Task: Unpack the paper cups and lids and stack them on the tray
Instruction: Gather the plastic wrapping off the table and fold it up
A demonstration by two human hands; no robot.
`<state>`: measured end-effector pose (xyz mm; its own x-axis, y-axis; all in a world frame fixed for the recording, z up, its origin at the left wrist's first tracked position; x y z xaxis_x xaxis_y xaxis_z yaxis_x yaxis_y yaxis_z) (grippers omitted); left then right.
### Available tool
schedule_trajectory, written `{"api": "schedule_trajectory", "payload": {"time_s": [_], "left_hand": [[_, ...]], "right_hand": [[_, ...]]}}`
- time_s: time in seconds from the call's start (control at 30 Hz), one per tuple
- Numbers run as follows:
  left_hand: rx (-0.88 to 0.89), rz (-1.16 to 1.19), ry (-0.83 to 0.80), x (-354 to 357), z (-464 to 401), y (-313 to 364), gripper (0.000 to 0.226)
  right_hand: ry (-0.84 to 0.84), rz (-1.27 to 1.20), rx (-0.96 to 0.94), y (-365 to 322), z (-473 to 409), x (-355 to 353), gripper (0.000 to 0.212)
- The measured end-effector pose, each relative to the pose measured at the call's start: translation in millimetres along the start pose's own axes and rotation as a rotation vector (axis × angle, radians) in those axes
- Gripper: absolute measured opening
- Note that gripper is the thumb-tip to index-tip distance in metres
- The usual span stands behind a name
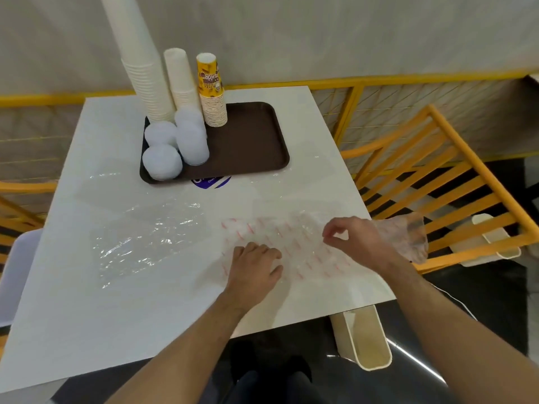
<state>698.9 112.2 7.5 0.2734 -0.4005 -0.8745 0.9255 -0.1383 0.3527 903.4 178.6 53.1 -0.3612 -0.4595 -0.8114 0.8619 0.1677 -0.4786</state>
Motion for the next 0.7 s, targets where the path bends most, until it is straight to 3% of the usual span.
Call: {"api": "schedule_trajectory", "payload": {"time_s": [0.07, 0.2, 0.3, 0.4, 0.5, 0.6, 0.7], "left_hand": [[0.036, 0.165, 0.02, -14, -3, -3, 0.032], [0.081, 0.846, -0.089, -45, 2, -4, 0.046], [0.116, 0.891, -0.112, -76, 5, -6, 0.047], [0.073, 1.04, -0.028, -112, 6, -20, 0.013], [0.012, 1.185, 0.037, -142, 8, -31, 0.024], [-0.067, 1.319, 0.077, -155, 7, -43, 0.025], [-0.122, 1.403, 0.118, -161, 6, -60, 0.024]], "right_hand": [[0.018, -0.118, -0.037, -8, -5, -20, 0.008], [-0.01, -0.26, -0.114, -31, -21, -58, 0.006], [-0.098, -0.421, -0.137, -48, -34, -81, 0.011], [-0.098, -0.514, -0.176, -65, -43, -111, 0.013], [-0.126, -0.594, -0.195, -72, -53, -126, 0.019], [-0.285, -0.622, -0.199, -75, -62, -115, 0.028], [-0.281, -0.743, -0.188, -75, -75, -111, 0.023]]}}
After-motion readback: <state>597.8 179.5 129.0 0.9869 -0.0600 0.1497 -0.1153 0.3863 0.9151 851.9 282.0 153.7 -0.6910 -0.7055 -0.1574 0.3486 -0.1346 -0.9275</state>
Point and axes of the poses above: each hand's wrist, its own z-axis away from the middle knuckle, its own x-axis out of the palm, y = z × x, the point moved 8 cm from there along -z, towards the middle knuckle, and after that the axes turned 11 degrees about -y, right-handed, at the moved point
